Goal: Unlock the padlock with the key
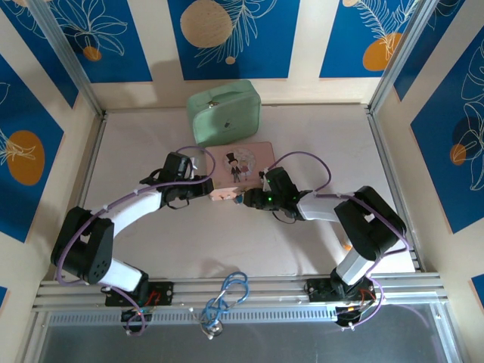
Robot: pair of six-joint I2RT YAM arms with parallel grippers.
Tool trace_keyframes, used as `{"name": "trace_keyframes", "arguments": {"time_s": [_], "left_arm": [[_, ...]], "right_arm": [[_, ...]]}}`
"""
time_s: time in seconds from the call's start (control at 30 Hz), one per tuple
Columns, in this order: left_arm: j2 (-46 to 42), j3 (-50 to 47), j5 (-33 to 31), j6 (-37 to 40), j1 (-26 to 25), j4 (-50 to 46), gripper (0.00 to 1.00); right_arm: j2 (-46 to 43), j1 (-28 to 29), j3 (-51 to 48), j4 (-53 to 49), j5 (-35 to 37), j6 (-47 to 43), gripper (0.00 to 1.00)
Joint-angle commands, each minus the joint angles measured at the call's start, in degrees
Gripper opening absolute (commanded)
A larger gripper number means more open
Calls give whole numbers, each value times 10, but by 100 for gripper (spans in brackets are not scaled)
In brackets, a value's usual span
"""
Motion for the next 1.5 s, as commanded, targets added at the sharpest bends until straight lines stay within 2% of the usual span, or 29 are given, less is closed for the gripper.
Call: {"name": "trace_keyframes", "arguments": {"time_s": [0.0, 0.5, 0.77, 1.13, 1.33, 1.47], "left_arm": [[8, -6, -17, 12, 6, -37, 44], [11, -6, -12, 10, 6, -31, 44], [15, -6, -12, 11, 6, -30, 44], [15, -13, -13, 9, 7, -24, 43], [16, -16, -9, 5, 7, -17, 43], [17, -11, -11, 11, 7, -23, 43]], "right_arm": [[24, -2, 5, -3, -16, -23, 45], [73, 32, 61, -57, 19, -51, 44], [93, 37, 78, -65, 13, -56, 42], [91, 49, 89, -96, 28, -40, 39], [95, 64, 104, -122, 42, -31, 35], [91, 64, 100, -128, 47, -24, 27]]}}
